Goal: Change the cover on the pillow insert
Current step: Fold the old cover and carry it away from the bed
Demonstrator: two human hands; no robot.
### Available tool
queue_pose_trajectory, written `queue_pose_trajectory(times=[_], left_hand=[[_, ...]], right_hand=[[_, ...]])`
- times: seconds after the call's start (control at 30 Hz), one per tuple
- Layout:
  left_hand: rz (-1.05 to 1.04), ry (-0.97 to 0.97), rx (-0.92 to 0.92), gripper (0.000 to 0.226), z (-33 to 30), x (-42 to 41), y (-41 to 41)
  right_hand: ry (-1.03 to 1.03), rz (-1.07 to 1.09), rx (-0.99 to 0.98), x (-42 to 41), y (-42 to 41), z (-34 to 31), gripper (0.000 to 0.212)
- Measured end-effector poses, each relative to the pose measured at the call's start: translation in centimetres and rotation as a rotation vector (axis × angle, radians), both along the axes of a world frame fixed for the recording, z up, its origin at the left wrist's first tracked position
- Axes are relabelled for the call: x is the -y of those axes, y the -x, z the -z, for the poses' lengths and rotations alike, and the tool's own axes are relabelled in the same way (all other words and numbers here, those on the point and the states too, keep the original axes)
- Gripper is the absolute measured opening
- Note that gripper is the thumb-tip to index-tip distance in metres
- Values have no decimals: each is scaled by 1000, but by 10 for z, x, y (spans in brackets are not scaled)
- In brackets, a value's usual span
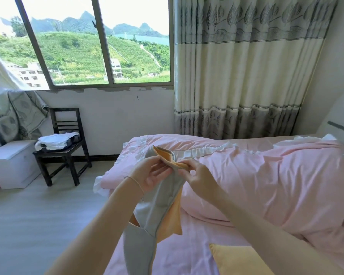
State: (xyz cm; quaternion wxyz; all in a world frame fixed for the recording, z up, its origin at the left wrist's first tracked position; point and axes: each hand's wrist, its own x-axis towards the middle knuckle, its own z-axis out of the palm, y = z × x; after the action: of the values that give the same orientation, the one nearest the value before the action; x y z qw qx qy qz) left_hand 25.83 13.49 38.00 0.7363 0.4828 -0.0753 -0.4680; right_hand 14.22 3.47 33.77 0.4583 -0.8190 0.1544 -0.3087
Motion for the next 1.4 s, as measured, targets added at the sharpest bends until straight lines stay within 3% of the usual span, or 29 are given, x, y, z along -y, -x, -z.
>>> queue_pose_trajectory(times=[0.07,0.13,0.2,0.27,0.33,0.4,0.47,0.53,0.6,0.7,0.8,0.9,1.0,1.07,1.13,1.23,1.3,1.4], left_hand=[[12,-102,237,14,9,-6,-8],[-115,-287,710,23,25,-16,-25],[-142,-323,1093,40,37,-29,-41],[75,-239,1187,57,44,-37,-46],[285,-221,1164,50,51,-35,-46],[430,-266,1103,17,58,-34,-49],[484,-312,1058,24,68,-31,-57],[363,-325,942,24,70,-18,-61],[113,-276,971,14,65,2,-57],[-272,-147,1130,6,50,25,-53],[-326,-46,1139,13,52,14,-44],[-208,-92,1184,14,103,-28,-30],[34,-301,1152,13,185,-85,-7],[327,-450,998,8,237,-124,16],[607,-584,825,24,282,-159,39],[870,-766,481,16,321,-196,63],[828,-812,377,18,330,-203,65],[458,-822,467,29,339,-188,49]], right_hand=[[13,1,-38,10,-2,-4,16],[23,-65,-91,18,-1,-10,19],[81,-122,-124,24,0,-17,21],[127,-171,-149,29,1,-24,23],[178,-208,-173,32,2,-30,26],[226,-200,-172,40,4,-35,27],[283,-112,-154,57,4,-34,23],[332,54,-203,78,3,-30,17],[338,222,-235,95,1,-25,16],[306,332,-39,95,-1,-22,15],[264,278,93,76,13,-6,13],[266,185,-25,49,38,56,16],[279,24,-312,11,73,145,17],[260,-93,-604,-16,99,197,21],[207,-228,-862,-41,125,238,27],[24,-513,-1063,-76,147,277,21],[-37,-505,-1085,-82,142,290,19],[-49,-253,-997,-73,111,299,22]])
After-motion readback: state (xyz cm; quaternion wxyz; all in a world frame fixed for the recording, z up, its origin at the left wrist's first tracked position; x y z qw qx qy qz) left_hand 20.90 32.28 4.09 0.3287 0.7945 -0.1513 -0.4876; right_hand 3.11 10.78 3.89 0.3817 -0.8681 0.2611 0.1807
